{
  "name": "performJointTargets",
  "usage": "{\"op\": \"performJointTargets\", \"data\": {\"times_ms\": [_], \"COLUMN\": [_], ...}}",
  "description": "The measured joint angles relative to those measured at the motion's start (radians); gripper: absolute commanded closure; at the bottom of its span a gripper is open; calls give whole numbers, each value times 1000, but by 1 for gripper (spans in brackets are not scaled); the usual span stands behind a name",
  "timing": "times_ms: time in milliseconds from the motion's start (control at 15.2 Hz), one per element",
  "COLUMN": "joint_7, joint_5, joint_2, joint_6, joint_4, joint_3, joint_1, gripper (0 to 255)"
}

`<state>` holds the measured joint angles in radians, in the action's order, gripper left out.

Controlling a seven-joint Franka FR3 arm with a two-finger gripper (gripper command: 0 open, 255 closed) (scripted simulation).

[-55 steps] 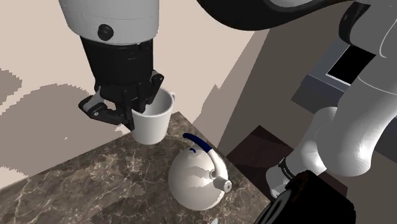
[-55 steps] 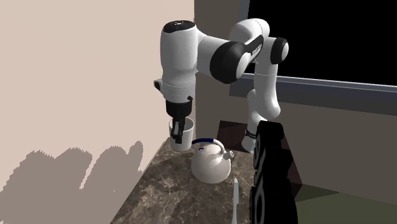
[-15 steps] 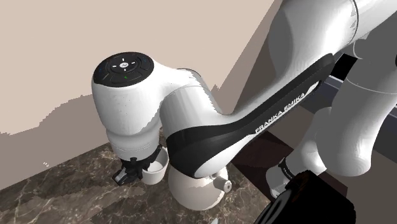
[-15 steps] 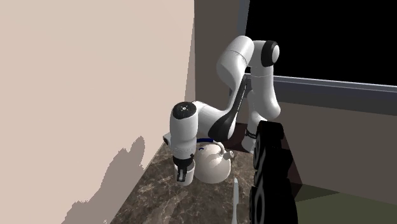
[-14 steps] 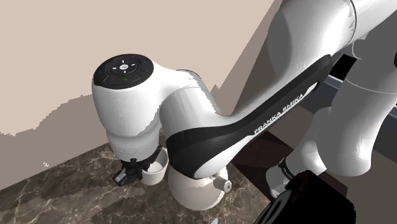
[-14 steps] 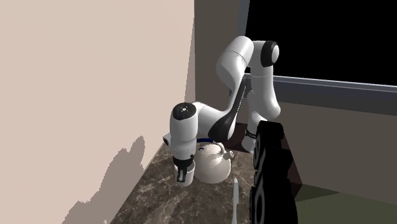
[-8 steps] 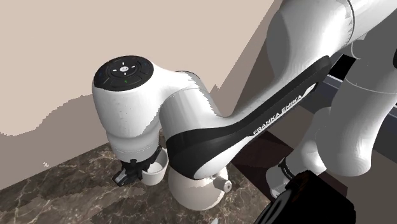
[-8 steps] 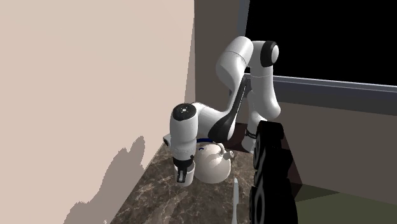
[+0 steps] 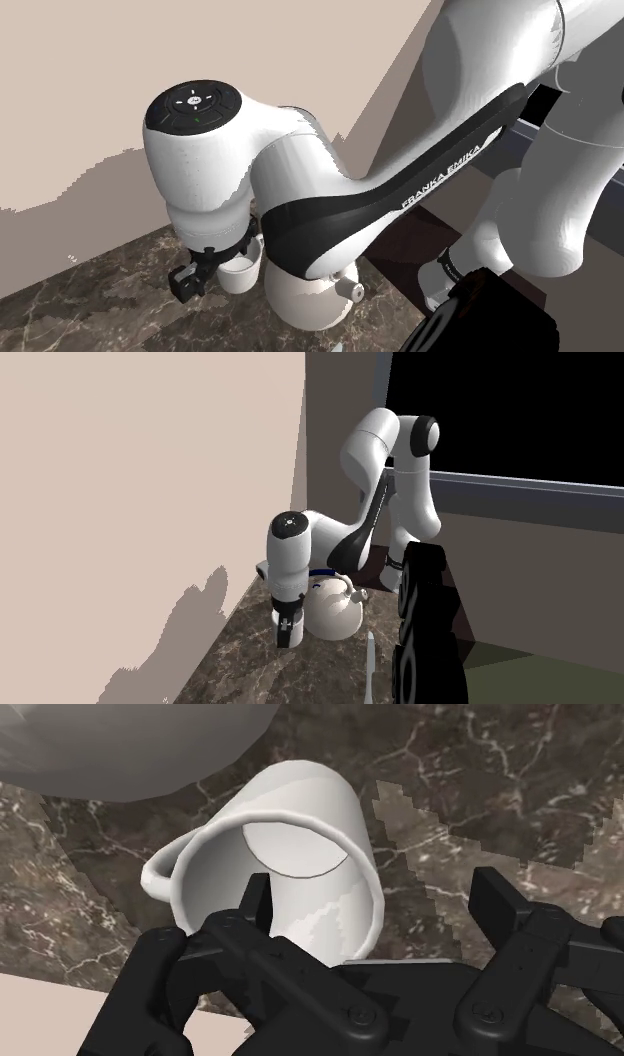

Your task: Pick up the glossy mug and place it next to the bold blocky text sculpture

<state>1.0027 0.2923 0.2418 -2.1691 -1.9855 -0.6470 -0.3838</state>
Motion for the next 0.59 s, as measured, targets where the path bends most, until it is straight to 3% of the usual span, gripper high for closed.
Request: {"op": "performJointTargets", "data": {"times_ms": [264,594], "joint_7": [-29,-32], "joint_5": [-46,-51], "joint_2": [-51,-56], "joint_6": [78,91], "joint_4": [41,50], "joint_3": [-17,-18], "joint_1": [8,8], "gripper": [0,0]}}
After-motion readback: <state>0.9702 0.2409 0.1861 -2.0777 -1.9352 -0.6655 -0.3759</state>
